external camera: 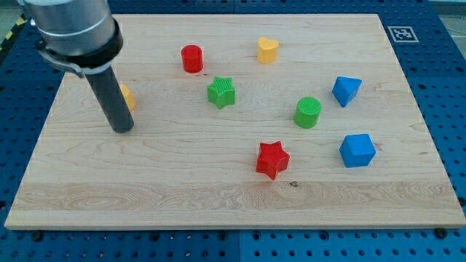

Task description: Push the yellow hexagon towards top left to the yellow heart

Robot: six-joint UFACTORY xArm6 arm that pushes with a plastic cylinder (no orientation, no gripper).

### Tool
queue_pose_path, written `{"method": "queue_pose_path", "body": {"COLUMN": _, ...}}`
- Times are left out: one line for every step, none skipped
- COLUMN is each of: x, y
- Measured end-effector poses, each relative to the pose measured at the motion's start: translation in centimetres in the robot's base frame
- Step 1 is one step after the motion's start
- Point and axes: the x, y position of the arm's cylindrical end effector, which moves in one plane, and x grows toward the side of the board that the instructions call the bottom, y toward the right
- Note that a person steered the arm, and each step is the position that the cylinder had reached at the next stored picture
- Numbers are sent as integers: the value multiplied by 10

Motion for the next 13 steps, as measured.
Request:
{"method": "queue_pose_path", "body": {"x": -44, "y": -9}}
{"method": "queue_pose_path", "body": {"x": -86, "y": -9}}
{"method": "queue_pose_path", "body": {"x": -89, "y": -10}}
{"method": "queue_pose_path", "body": {"x": -54, "y": -23}}
{"method": "queue_pose_path", "body": {"x": -73, "y": -47}}
{"method": "queue_pose_path", "body": {"x": -119, "y": -36}}
{"method": "queue_pose_path", "body": {"x": -161, "y": 1}}
{"method": "queue_pose_path", "body": {"x": -190, "y": 10}}
{"method": "queue_pose_path", "body": {"x": -198, "y": 1}}
{"method": "queue_pose_path", "body": {"x": -220, "y": -14}}
{"method": "queue_pose_path", "body": {"x": -222, "y": 39}}
{"method": "queue_pose_path", "body": {"x": -222, "y": 113}}
{"method": "queue_pose_path", "body": {"x": -237, "y": 98}}
